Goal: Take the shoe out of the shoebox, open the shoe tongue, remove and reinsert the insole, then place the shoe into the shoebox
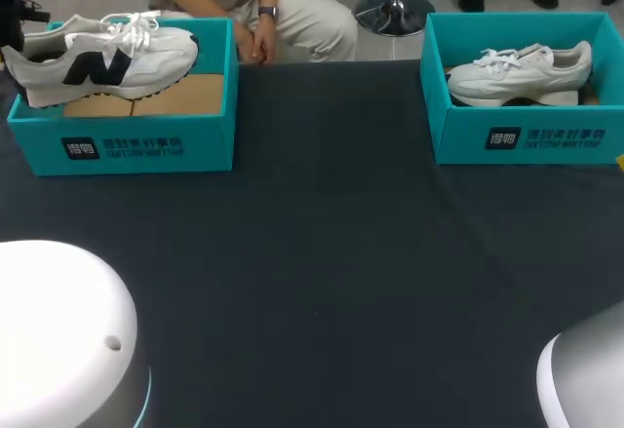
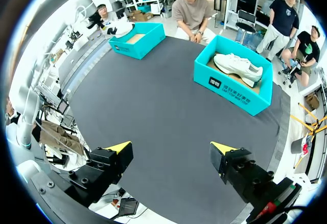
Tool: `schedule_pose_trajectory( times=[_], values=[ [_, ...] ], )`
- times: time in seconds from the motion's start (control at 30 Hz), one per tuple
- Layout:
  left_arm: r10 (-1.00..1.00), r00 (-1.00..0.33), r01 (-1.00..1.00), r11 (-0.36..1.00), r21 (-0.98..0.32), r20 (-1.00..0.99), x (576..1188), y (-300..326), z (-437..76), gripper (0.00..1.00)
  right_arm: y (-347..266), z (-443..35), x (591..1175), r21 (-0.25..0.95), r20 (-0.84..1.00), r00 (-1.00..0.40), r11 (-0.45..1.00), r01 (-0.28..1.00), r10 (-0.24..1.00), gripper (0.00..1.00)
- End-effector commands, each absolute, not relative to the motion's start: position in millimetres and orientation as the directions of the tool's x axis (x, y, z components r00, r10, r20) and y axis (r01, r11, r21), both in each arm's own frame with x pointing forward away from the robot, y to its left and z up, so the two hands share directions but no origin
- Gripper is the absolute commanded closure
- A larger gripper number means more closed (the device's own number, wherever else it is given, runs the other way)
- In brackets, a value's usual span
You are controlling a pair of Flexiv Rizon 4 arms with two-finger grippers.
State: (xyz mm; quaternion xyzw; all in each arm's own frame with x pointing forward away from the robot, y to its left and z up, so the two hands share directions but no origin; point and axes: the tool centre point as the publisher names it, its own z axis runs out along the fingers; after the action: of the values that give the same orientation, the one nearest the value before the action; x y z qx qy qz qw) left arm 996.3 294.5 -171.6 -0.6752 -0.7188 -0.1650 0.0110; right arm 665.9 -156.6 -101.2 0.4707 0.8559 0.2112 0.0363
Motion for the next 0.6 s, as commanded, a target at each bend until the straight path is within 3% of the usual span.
schedule_pose_trajectory(
  times=[0.03, 0.6],
  values=[
    [0.976, 0.040, 0.970, -0.089, 0.225, 0.213, 994.9, 305.7, -170.7, 1.00, -156.2, -99.6, 669.0, 0.388, 0.140, -0.555, 0.470, 0.793, 0.820, 0.00],
    [0.971, 0.032, 0.975, -0.082, 0.205, 0.236, 1005.0, 306.6, -172.7, 1.00, -156.2, -99.6, 669.0, 0.388, 0.140, -0.555, 0.470, 0.793, 0.820, 0.00]
  ],
)
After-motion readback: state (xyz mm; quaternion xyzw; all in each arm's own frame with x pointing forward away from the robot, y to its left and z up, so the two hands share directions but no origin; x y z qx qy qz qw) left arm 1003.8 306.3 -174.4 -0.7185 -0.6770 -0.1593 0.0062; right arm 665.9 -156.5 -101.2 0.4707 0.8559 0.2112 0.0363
